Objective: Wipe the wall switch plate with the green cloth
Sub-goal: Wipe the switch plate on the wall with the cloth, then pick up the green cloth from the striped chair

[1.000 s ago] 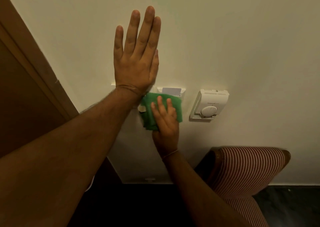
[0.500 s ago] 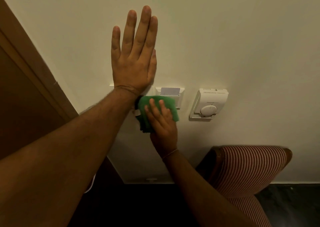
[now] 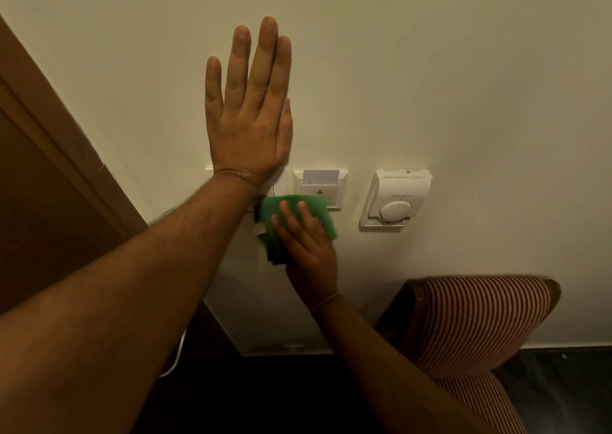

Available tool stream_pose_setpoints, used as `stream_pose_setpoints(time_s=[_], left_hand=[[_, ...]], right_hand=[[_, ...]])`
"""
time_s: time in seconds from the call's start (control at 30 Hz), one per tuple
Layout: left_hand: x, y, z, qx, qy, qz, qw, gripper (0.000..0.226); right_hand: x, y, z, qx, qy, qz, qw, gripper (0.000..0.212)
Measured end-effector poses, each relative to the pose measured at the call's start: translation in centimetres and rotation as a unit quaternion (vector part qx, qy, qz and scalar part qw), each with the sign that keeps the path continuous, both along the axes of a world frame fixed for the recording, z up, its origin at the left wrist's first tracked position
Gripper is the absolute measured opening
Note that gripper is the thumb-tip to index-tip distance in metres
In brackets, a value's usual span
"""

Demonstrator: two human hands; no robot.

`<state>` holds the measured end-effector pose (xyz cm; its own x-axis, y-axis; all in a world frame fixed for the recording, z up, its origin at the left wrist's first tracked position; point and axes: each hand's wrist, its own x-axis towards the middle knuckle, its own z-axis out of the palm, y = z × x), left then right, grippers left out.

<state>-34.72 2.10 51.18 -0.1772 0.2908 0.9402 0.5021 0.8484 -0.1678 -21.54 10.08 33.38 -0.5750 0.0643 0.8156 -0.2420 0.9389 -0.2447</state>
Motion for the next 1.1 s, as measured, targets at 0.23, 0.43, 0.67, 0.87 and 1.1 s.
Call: stream_pose_setpoints(time_s=[0.23,0.43,0.67,0.87,1.1], left_hand=[[-0.5,-0.2,0.1,-0.009,-0.018,-0.023,1.000,0.087],[0.8,-0.7,1.2,-0.024,-0.048,-0.043,0.998,0.080],[8.8,-1.9,-8.8,-0.047,-0.236,-0.051,0.969,0.076],[23.1,-2.9,-28.8,-0.179,-0.459,-0.082,0.866,0.070],[32.8,-0.9,-42.0,-0.314,-0.596,-0.079,0.735,0.074]], right_hand=[[2.5,3.4,-1.0,-0.069,0.002,-0.074,0.995,0.055],[4.3,4.0,0.3,-0.081,-0.071,-0.040,0.993,0.058],[10.3,4.9,-3.0,-0.059,-0.175,-0.012,0.983,0.061],[21.7,8.0,-13.8,-0.182,-0.371,-0.056,0.909,0.071],[34.3,13.0,-27.3,-0.445,-0.441,-0.173,0.760,0.046]])
